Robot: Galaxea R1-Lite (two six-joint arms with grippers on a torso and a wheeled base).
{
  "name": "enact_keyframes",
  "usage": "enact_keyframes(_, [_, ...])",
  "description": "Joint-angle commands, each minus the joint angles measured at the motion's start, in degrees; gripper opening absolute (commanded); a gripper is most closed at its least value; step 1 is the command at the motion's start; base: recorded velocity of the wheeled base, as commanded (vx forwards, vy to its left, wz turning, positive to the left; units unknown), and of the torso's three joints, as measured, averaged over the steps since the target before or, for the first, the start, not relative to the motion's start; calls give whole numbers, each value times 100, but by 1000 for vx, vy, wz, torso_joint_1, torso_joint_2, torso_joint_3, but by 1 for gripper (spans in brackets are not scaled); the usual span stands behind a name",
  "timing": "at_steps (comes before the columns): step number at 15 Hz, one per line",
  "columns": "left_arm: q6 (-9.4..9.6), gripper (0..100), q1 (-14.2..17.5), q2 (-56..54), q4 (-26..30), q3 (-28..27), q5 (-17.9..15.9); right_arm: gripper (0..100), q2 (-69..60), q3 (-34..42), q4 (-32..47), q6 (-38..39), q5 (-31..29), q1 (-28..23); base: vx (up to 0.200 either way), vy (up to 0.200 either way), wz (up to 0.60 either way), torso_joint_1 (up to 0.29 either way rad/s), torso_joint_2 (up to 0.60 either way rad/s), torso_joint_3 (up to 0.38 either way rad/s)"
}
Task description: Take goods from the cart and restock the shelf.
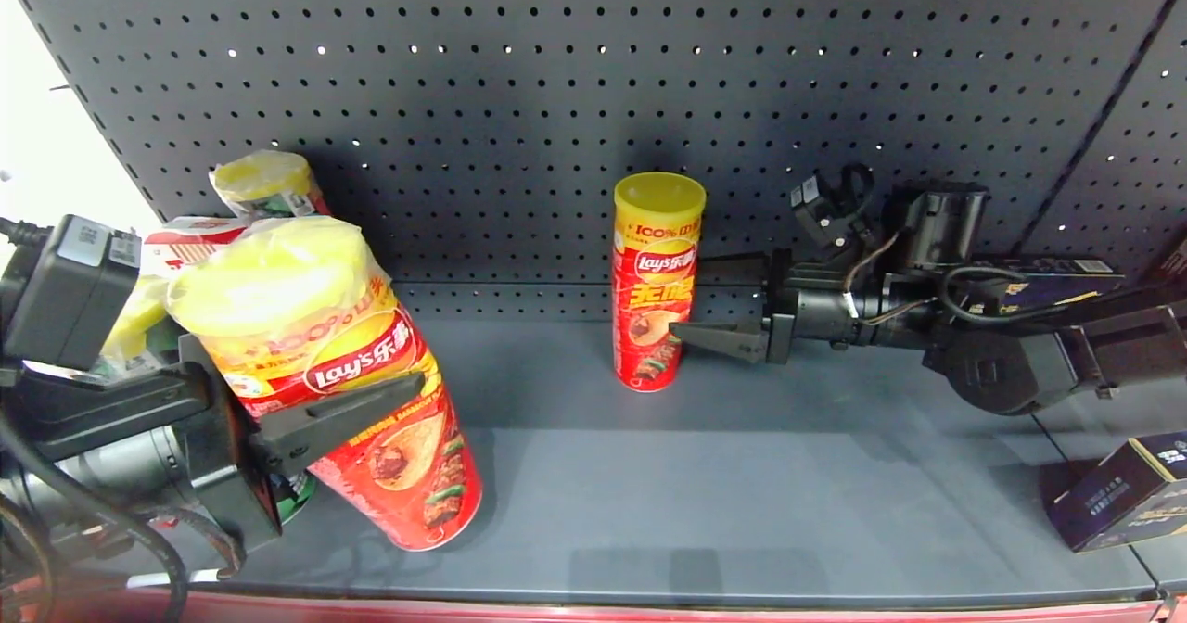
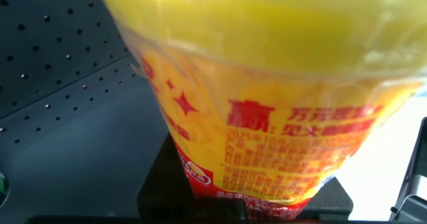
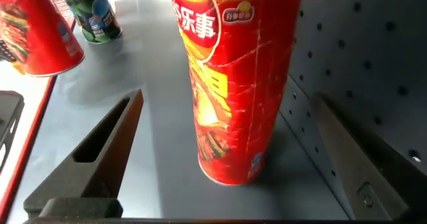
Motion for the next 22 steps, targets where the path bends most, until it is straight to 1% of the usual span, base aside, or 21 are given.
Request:
enact_keyframes(1, [0, 0, 9, 24, -1, -10, 10, 100, 257, -104, -46, -1, 5, 56, 0, 0, 0, 0, 0, 0])
enact_keyframes(8, [0, 0, 9, 24, -1, -10, 19, 100, 731, -543, -108, -1, 5, 196, 0, 0, 0, 0, 0, 0])
enact_keyframes(11, [0, 0, 9, 33, -1, -10, 19, 100, 819, -605, -117, -1, -4, 231, 0, 0, 0, 0, 0, 0])
enact_keyframes(15, [0, 0, 9, 42, -1, -1, 28, 100, 1153, -789, -240, -1, -39, 337, 0, 0, 0, 0, 0, 0])
enact_keyframes(17, [0, 0, 9, 51, -9, -18, 28, 100, 1259, -851, -424, 16, -48, 337, 0, 0, 0, 0, 0, 0])
enact_keyframes(18, [0, 0, 9, 51, -1, -18, 28, 0, 1259, -842, -424, 16, -56, 337, 0, 0, 0, 0, 0, 0])
enact_keyframes(22, [0, 0, 9, 59, -1, -10, 19, 0, 1197, -833, -433, 16, -56, 328, 0, 0, 0, 0, 0, 0])
